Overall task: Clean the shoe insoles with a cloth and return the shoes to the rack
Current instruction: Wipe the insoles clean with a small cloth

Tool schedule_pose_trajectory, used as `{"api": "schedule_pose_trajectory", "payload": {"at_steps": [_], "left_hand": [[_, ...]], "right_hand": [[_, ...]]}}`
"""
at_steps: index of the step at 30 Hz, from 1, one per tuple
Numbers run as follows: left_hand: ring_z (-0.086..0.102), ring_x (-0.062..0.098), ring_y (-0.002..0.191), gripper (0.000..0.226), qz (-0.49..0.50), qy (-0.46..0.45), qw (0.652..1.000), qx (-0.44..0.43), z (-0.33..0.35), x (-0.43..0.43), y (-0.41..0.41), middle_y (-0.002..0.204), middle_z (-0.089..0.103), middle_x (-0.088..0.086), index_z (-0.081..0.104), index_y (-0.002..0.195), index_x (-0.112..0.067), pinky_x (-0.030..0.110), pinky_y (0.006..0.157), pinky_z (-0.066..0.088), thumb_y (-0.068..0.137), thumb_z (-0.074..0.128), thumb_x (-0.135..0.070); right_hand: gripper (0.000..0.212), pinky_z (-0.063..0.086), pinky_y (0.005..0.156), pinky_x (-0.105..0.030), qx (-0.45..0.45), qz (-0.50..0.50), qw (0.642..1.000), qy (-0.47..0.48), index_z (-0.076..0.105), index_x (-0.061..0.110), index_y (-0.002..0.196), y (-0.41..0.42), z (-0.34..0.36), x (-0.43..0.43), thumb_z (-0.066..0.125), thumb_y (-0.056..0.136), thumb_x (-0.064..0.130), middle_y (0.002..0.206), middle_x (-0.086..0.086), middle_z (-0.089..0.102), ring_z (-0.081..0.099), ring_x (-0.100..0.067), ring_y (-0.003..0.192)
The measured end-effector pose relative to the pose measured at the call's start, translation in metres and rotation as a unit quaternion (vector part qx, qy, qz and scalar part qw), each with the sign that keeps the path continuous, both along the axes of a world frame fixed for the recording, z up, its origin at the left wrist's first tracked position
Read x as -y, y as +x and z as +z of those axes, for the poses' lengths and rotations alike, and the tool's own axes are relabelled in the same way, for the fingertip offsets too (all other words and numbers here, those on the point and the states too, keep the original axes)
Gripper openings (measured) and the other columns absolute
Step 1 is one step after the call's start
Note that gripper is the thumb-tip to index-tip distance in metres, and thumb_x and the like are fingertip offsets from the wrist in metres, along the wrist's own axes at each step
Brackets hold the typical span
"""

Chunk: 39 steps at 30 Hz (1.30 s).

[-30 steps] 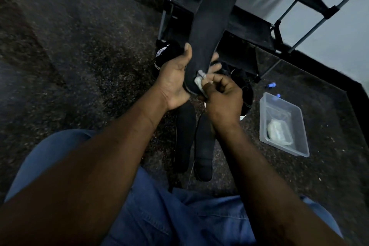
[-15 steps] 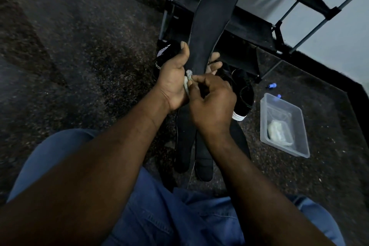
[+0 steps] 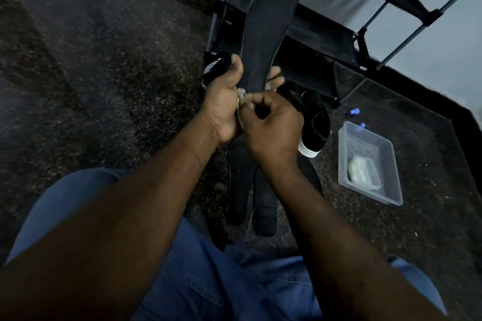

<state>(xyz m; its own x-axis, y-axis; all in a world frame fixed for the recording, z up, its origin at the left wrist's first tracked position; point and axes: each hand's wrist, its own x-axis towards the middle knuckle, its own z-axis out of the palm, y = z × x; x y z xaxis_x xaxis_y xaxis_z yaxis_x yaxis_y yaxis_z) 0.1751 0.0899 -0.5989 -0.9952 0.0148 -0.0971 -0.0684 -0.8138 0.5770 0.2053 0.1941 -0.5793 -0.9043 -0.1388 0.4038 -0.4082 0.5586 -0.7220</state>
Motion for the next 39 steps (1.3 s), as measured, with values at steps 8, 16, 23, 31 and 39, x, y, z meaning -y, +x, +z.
{"api": "schedule_pose_trajectory", "payload": {"at_steps": [8,16,23,31,39], "left_hand": [[0.051,0.030,0.140,0.068,-0.015,0.023,0.999,0.027,-0.001,-0.007,-0.003,0.155,0.049,0.016,0.045,0.153,-0.005,0.043,0.115,0.044,0.108,0.036,-0.055],[0.057,0.029,0.135,0.069,-0.010,0.020,0.999,0.049,-0.003,0.000,0.000,0.146,0.056,0.017,0.046,0.144,0.004,0.037,0.106,0.052,0.109,0.035,-0.054],[0.065,0.025,0.118,0.069,0.015,0.029,0.997,0.076,0.001,-0.004,-0.001,0.135,0.064,0.016,0.052,0.147,-0.001,0.037,0.096,0.059,0.108,0.035,-0.055],[0.066,0.029,0.123,0.070,0.021,-0.010,0.997,0.071,-0.004,-0.003,-0.002,0.136,0.064,0.018,0.054,0.143,0.000,0.040,0.098,0.058,0.109,0.029,-0.055],[0.073,0.036,0.106,0.035,0.077,-0.066,0.989,0.104,-0.010,0.000,-0.011,0.117,0.073,0.018,0.057,0.136,-0.011,0.049,0.100,0.055,0.113,0.038,-0.029]], "right_hand": [[0.023,0.042,0.081,-0.043,-0.136,-0.119,0.951,0.250,0.075,0.025,0.092,-0.043,0.015,-0.015,0.056,0.088,0.039,0.093,0.003,0.071,0.060,-0.028,0.095],[0.022,0.051,0.080,-0.042,-0.077,-0.002,0.991,0.106,0.080,0.029,0.096,-0.035,-0.003,0.010,0.061,0.087,0.034,0.093,0.003,0.075,0.066,-0.025,0.091],[0.022,0.043,0.076,-0.042,-0.138,-0.023,0.958,0.252,0.078,0.027,0.089,-0.036,-0.002,-0.019,0.060,0.084,0.039,0.091,0.003,0.073,0.062,-0.029,0.094],[0.016,0.055,0.077,-0.045,-0.042,0.015,0.991,0.125,0.079,0.024,0.085,-0.023,-0.018,-0.014,0.065,0.082,0.030,0.088,0.004,0.076,0.069,-0.024,0.085],[0.016,0.057,0.075,-0.026,0.226,0.078,0.957,-0.164,0.079,0.015,0.089,-0.010,-0.019,-0.038,0.073,0.090,0.001,0.081,0.005,0.078,0.070,-0.008,0.076]]}}
